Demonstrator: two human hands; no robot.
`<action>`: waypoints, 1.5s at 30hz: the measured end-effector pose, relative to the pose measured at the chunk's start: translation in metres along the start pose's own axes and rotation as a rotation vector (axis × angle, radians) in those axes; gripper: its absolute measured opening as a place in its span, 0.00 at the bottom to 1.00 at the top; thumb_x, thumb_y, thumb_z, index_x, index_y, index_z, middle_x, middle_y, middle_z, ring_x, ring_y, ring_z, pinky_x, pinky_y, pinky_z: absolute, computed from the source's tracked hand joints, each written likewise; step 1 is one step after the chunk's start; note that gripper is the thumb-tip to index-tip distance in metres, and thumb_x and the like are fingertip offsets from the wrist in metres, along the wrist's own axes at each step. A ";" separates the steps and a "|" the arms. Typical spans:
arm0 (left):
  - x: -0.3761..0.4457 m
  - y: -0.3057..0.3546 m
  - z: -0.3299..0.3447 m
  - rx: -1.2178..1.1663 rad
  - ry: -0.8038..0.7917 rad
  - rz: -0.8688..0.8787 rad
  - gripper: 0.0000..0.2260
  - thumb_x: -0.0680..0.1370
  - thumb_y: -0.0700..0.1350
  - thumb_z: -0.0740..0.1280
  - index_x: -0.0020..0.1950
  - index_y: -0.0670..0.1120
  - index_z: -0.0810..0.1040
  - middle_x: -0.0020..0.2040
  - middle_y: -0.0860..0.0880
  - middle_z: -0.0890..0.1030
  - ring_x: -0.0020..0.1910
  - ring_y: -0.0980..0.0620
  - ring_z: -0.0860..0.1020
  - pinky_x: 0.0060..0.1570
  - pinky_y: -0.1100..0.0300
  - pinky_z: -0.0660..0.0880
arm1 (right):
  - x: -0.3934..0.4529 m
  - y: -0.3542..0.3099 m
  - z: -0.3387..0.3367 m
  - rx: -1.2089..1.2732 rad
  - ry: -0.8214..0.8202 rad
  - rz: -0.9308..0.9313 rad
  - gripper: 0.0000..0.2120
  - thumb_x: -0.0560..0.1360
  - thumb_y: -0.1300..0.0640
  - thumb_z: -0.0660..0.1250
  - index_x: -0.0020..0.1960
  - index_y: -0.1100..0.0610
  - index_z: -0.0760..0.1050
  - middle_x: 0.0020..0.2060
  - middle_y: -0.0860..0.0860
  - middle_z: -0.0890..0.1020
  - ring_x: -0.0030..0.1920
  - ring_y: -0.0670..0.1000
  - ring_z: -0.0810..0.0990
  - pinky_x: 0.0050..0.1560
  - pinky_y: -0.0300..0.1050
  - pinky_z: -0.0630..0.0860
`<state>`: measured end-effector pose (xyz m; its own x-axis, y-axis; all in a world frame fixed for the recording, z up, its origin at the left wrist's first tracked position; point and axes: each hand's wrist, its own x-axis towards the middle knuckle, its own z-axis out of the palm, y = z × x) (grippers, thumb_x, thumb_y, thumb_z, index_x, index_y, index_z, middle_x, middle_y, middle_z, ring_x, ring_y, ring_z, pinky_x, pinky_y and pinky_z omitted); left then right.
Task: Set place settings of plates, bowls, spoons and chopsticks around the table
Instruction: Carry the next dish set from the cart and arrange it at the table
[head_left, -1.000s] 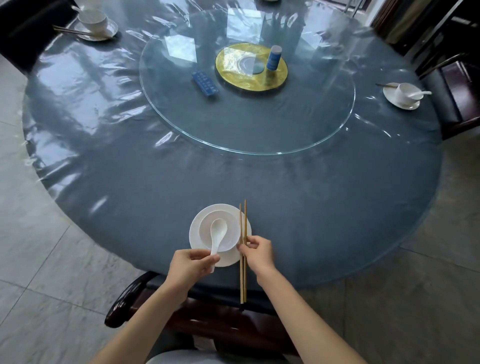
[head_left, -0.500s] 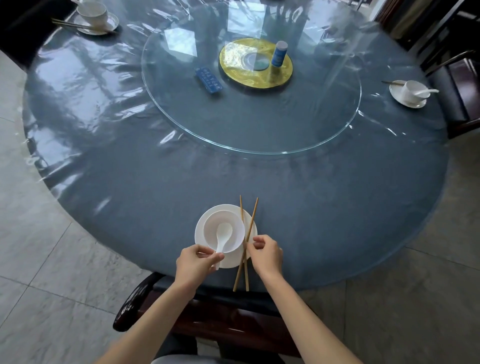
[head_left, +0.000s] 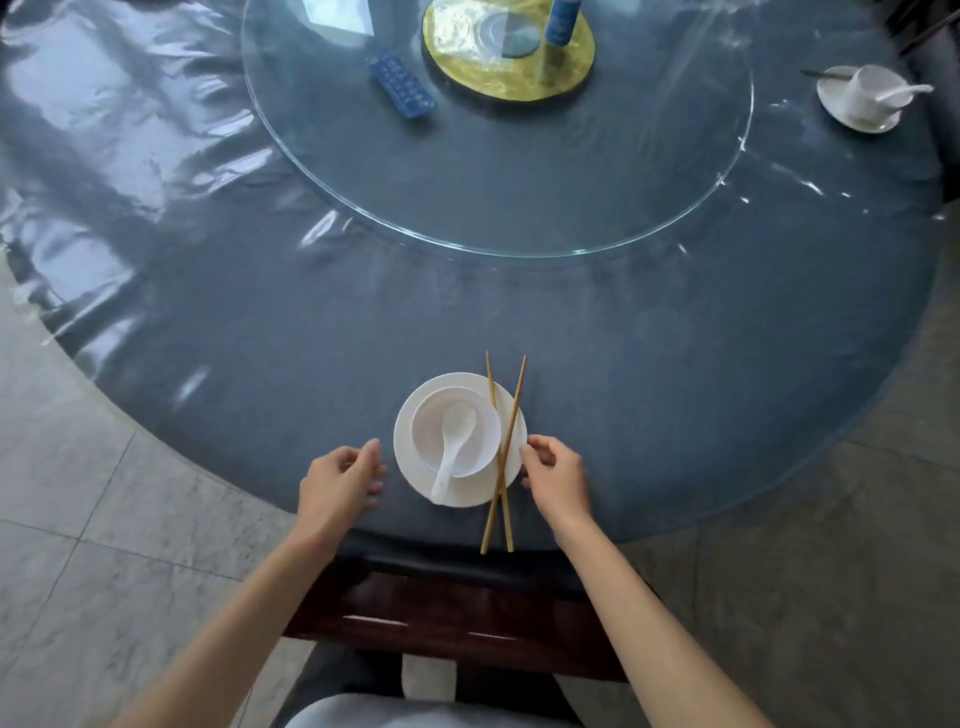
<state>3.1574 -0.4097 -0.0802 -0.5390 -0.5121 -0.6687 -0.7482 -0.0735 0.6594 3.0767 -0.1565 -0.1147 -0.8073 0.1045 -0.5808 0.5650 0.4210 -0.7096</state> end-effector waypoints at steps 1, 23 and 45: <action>0.008 0.000 -0.002 0.026 0.022 0.015 0.10 0.79 0.52 0.70 0.45 0.47 0.84 0.44 0.46 0.88 0.38 0.51 0.85 0.43 0.55 0.83 | 0.002 0.000 0.001 0.029 -0.009 0.003 0.07 0.81 0.52 0.68 0.57 0.49 0.82 0.46 0.44 0.87 0.46 0.46 0.86 0.52 0.52 0.86; 0.031 0.013 0.047 0.022 -0.183 0.149 0.13 0.76 0.36 0.74 0.45 0.55 0.89 0.43 0.54 0.89 0.44 0.55 0.88 0.44 0.67 0.82 | 0.020 0.011 -0.027 0.249 -0.003 -0.015 0.09 0.78 0.64 0.72 0.58 0.58 0.85 0.45 0.45 0.89 0.47 0.48 0.88 0.46 0.46 0.86; 0.017 0.027 0.059 0.193 -0.058 0.244 0.12 0.79 0.48 0.71 0.60 0.48 0.85 0.50 0.54 0.87 0.42 0.56 0.87 0.53 0.54 0.84 | 0.018 0.000 -0.044 -0.130 0.178 -0.142 0.14 0.78 0.49 0.72 0.60 0.54 0.83 0.44 0.43 0.85 0.45 0.41 0.84 0.47 0.40 0.82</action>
<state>3.1052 -0.3699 -0.0933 -0.7287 -0.4445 -0.5209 -0.6506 0.2121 0.7292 3.0541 -0.1153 -0.1077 -0.9005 0.1885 -0.3918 0.4269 0.5538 -0.7149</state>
